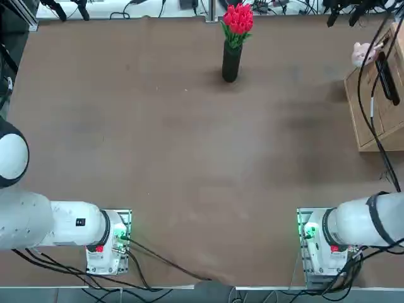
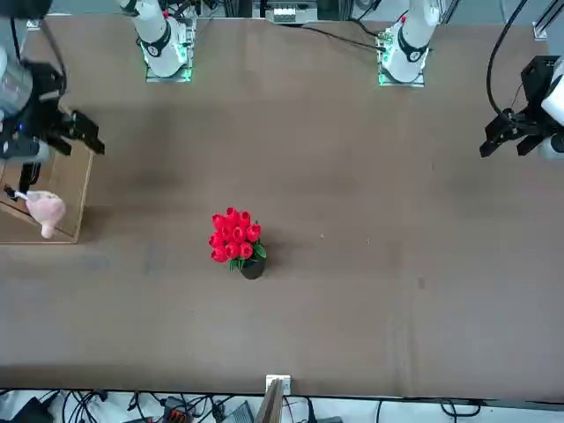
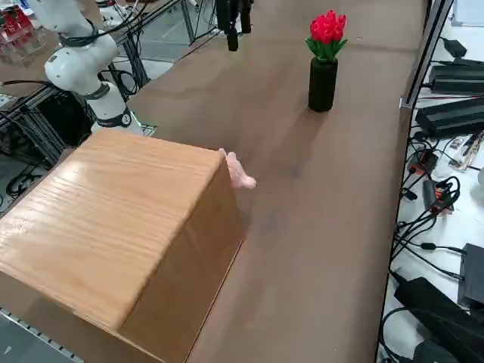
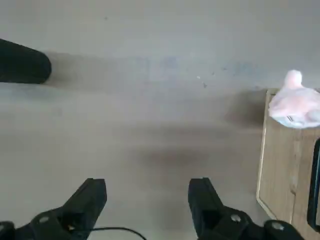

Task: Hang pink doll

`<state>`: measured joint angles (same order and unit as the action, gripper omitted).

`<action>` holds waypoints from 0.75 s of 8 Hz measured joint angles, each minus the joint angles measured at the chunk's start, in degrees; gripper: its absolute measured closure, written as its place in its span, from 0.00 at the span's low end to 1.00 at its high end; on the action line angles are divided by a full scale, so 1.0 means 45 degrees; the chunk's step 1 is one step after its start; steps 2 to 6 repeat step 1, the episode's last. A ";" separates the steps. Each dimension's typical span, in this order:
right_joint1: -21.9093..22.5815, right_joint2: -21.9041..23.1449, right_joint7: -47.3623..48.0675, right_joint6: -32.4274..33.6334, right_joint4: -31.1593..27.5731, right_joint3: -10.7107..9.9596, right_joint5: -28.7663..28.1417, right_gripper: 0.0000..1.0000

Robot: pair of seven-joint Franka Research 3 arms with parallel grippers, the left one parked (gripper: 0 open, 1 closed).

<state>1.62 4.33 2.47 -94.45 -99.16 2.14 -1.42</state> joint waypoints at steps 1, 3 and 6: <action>0.0000 0.0203 -0.0061 -0.0120 -0.0299 -0.0029 0.0051 0.00; 0.0000 0.0203 -0.0061 -0.0120 -0.0299 -0.0029 0.0051 0.00; 0.0000 0.0203 -0.0061 -0.0120 -0.0299 -0.0029 0.0051 0.00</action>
